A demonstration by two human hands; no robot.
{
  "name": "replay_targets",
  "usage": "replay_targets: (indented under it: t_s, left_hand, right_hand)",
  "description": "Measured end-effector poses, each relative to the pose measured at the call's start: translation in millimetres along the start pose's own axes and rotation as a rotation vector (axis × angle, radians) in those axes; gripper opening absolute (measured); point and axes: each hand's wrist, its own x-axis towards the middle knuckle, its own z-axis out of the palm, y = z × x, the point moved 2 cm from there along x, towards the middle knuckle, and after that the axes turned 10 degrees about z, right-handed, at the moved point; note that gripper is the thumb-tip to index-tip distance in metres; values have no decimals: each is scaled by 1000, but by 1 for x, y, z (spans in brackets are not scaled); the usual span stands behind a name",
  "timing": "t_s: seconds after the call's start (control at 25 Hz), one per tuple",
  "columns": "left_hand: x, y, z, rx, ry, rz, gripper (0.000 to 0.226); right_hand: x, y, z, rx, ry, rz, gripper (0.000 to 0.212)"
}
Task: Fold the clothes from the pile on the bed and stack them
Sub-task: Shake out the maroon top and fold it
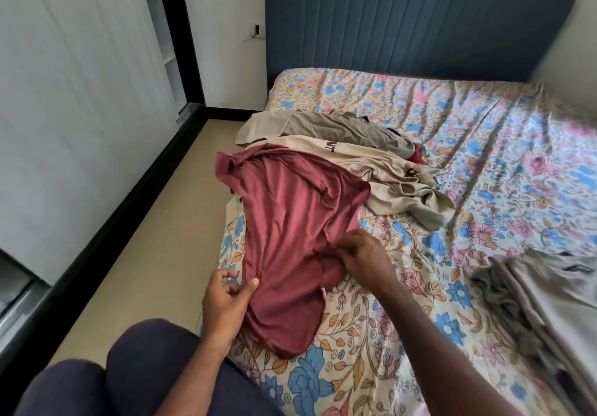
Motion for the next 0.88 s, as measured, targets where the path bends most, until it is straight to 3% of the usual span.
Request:
replay_targets:
  t_s: [0.08,0.16,0.28,0.32,0.4,0.52,0.6,0.72,0.88]
  left_hand:
    - [-6,9,0,254,58,306,46]
    - [-17,29,10,404,38,664,49]
    - [-36,37,38,527,-394,905,71]
    - [-43,35,45,609,-535,901,81]
    - [-48,30,50,701,-615,853,80]
    - [-43,24,37,544,-564,767,30]
    - [-37,26,20,322,-540,596,10]
    - [-33,29,4,-102,-482,248,22]
    - [-35,35,-4,-281,-435,191,34]
  right_hand:
    - [-20,7,-8,296,139,74,8]
    - [-41,27,-16,653,217,191,11]
    - [-55,53,-15,829,167,221,23]
    - [-55,58,-13,825,138,213,28]
    - [-55,61,-9,882,97,223,32]
    - [-54,67,-11,1229,85,266,29]
    - [-54,77,-15,1482,95,285,26]
    - [-54,81,-17,1601,85,270,28]
    - [-58,74,-16,1454,103,268,33]
